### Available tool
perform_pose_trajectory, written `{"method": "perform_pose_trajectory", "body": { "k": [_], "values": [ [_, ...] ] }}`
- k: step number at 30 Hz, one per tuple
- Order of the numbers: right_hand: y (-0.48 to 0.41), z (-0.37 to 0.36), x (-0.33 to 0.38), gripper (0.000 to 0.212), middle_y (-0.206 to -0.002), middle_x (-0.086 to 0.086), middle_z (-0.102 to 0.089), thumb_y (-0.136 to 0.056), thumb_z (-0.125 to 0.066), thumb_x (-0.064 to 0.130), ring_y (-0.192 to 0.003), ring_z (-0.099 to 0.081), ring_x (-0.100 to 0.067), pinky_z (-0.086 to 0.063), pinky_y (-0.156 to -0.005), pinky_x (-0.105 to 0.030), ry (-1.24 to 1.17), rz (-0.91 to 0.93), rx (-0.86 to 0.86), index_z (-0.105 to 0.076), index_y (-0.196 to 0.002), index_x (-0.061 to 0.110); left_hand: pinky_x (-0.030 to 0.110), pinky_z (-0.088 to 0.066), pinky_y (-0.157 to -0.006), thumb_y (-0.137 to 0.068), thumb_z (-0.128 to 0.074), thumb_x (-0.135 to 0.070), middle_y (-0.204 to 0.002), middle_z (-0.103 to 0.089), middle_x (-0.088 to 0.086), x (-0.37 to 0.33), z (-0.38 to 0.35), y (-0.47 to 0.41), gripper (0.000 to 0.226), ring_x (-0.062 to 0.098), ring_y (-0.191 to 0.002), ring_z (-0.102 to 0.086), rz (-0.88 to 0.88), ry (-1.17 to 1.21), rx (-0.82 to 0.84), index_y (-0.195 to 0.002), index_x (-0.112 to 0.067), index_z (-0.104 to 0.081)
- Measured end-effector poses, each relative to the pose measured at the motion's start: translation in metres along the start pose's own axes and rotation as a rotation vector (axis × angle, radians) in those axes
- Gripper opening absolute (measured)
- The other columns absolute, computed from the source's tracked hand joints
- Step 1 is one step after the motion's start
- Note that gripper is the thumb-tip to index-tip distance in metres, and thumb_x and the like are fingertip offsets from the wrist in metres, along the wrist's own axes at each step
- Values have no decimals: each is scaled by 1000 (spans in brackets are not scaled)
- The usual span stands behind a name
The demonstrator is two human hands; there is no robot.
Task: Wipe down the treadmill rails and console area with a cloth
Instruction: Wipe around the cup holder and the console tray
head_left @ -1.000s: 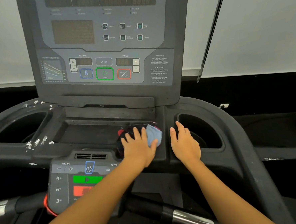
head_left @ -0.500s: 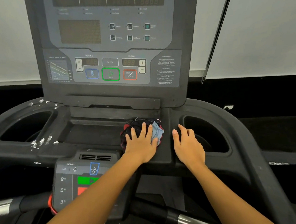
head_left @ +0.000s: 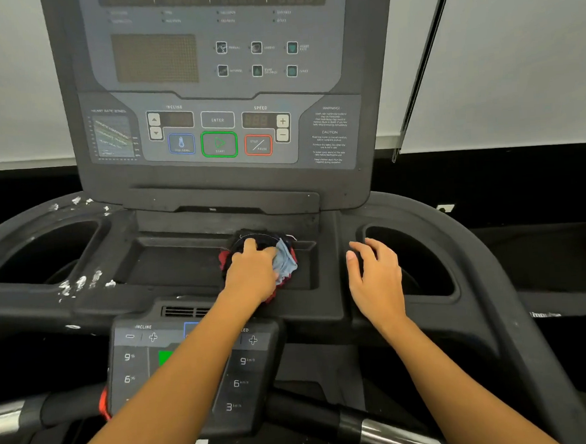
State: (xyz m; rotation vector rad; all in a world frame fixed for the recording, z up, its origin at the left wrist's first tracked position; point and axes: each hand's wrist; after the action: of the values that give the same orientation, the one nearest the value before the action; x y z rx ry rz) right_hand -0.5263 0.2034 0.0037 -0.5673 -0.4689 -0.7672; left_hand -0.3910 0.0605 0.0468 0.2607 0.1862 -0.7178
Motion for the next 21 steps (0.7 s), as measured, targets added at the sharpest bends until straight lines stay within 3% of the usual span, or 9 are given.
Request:
{"method": "perform_pose_trajectory", "body": {
  "k": [3, 7, 11, 14, 17, 21],
  "values": [
    [-2, -4, 15, 31, -133, -5, -50, -96, -46, 27, -129, -36, -16, -27, -104, -27, -102, 49, -8, -58, -123, 16, 39, -44, -96, -85, -58, -6, -131, -35, 16, 0, 0, 6, 54, 35, -112, -49, -40, 194, -72, -135, -21, -43],
    [-7, -12, 40, 31, -128, -2, -52, -97, -46, 27, -124, -38, -12, -27, -101, -21, -163, 164, 53, -57, -123, 16, 36, -48, -82, -78, -57, 5, -129, -47, 17, 13, 12, 2, 69, 33, -112, -51, -36, 329, -42, -139, -19, -35],
    [-7, -25, 57, 32, -127, -1, -52, -98, -44, 28, -123, -39, -13, -29, -100, -22, -177, 176, 132, -55, -125, 15, 36, -43, -95, -78, -56, 5, -132, -48, 14, 32, 23, -2, 60, 29, -120, -47, -70, 199, -72, -134, -15, -47],
    [-7, -34, 61, 33, -128, -2, -53, -99, -41, 29, -123, -41, -17, -31, -101, -30, -140, 144, 149, -55, -126, 15, 31, -41, -98, -80, -55, 0, -133, -52, 10, 24, 21, 6, 53, 26, -122, -48, -235, 198, 55, -130, -17, -52],
    [-9, -37, 62, 35, -128, -1, -54, -99, -38, 32, -123, -41, -16, -29, -101, -29, -126, 109, 152, -55, -126, 16, 33, -45, -93, -85, -45, -2, -129, -56, 7, 9, 20, 10, 52, 25, -115, -51, -360, 146, 223, -130, -29, -52],
    [-8, -36, 60, 37, -128, -1, -54, -99, -37, 33, -124, -41, -16, -30, -102, -30, -106, 104, 161, -54, -126, 15, 29, -41, -99, -89, -42, -7, -133, -54, 0, 17, 32, 6, 50, 19, -119, -49, -397, 143, 368, -129, -35, -52]
  ]
}}
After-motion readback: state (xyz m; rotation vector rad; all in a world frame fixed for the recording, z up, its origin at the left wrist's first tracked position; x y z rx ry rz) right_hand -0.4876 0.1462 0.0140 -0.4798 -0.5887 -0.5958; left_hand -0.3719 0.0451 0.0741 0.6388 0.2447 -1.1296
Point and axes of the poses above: each hand's wrist, its own y-axis away from the middle knuckle, its own z-axis out of the back of the hand, x = y × z
